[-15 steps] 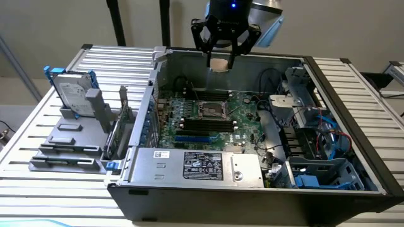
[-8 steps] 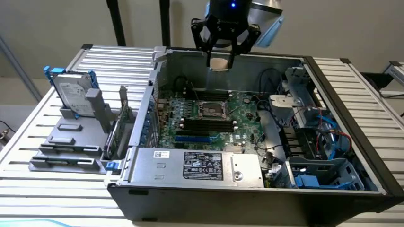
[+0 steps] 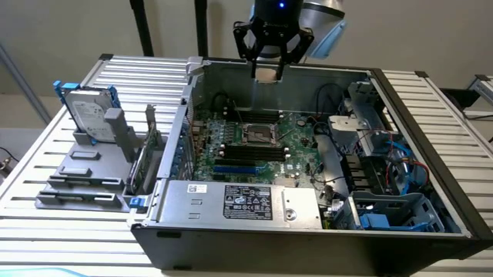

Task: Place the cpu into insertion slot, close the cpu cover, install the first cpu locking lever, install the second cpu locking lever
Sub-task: 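Place the cpu into insertion slot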

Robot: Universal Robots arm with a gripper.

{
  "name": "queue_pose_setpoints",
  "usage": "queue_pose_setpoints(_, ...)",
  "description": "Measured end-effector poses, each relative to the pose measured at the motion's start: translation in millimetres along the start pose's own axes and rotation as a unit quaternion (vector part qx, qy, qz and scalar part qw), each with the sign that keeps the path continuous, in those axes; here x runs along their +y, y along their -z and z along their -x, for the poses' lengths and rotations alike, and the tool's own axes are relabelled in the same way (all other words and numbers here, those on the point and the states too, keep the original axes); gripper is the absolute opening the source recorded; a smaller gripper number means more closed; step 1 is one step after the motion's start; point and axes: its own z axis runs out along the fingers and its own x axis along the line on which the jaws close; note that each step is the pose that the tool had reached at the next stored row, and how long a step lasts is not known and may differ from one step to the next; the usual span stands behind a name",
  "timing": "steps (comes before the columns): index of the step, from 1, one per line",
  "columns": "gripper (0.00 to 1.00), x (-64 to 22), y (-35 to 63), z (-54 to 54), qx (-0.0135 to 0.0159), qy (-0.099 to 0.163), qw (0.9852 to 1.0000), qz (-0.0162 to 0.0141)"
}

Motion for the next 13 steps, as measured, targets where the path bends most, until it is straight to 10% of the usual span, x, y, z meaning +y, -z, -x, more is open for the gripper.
queue_pose_setpoints(3,0.55,4.9,-2.8,4.4,-0.0002,-0.001,1.0,-0.0065)
queue_pose_setpoints(13,0.55,4.2,-14.0,5.7,-0.0055,-0.082,0.9966,-0.0056)
